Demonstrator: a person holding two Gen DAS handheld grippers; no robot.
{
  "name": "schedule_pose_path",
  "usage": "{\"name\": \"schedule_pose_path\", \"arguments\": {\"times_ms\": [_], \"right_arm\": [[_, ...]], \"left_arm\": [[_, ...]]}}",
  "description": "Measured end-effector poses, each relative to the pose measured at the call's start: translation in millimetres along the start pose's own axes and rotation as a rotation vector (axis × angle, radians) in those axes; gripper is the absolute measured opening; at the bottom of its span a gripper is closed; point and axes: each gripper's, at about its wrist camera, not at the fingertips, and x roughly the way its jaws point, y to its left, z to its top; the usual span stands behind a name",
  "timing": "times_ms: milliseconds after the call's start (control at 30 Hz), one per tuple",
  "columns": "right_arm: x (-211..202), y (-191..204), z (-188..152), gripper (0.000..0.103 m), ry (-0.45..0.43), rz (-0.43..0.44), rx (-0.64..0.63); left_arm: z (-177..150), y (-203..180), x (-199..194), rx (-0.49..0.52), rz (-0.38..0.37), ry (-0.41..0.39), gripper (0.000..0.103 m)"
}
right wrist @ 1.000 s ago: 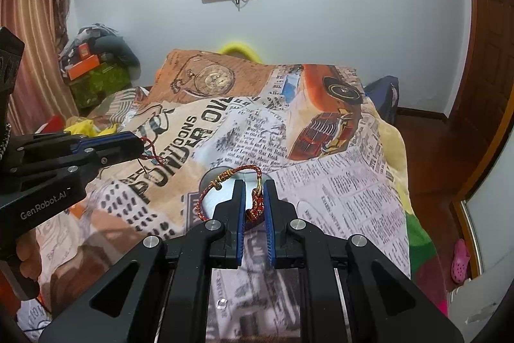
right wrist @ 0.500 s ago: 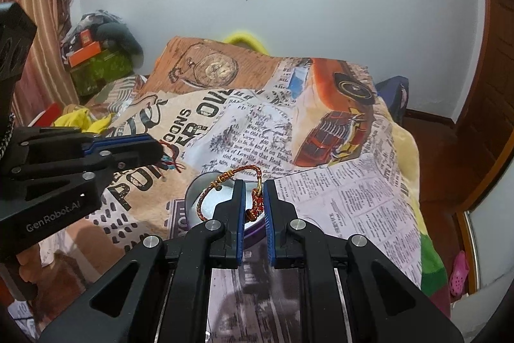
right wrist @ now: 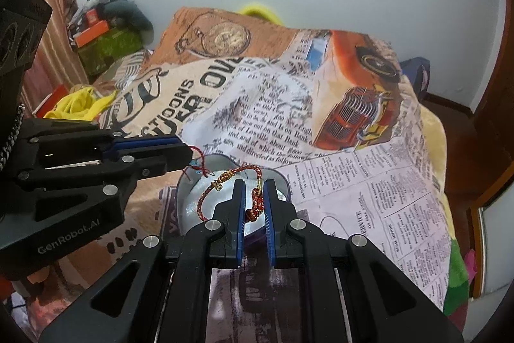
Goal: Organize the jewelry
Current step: 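Open both tools to drop the bracelets into the heart tin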
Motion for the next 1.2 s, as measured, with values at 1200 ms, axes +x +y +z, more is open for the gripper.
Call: {"name": "schedule_pose_path", "arguments": {"times_ms": [1200], "right_arm": [[-48,2,-6,0.031,-0.001,-0.043,0.022]], "left_arm": [[-11,1,-55,-0.030,0.027,-0.008,0.028]]}}
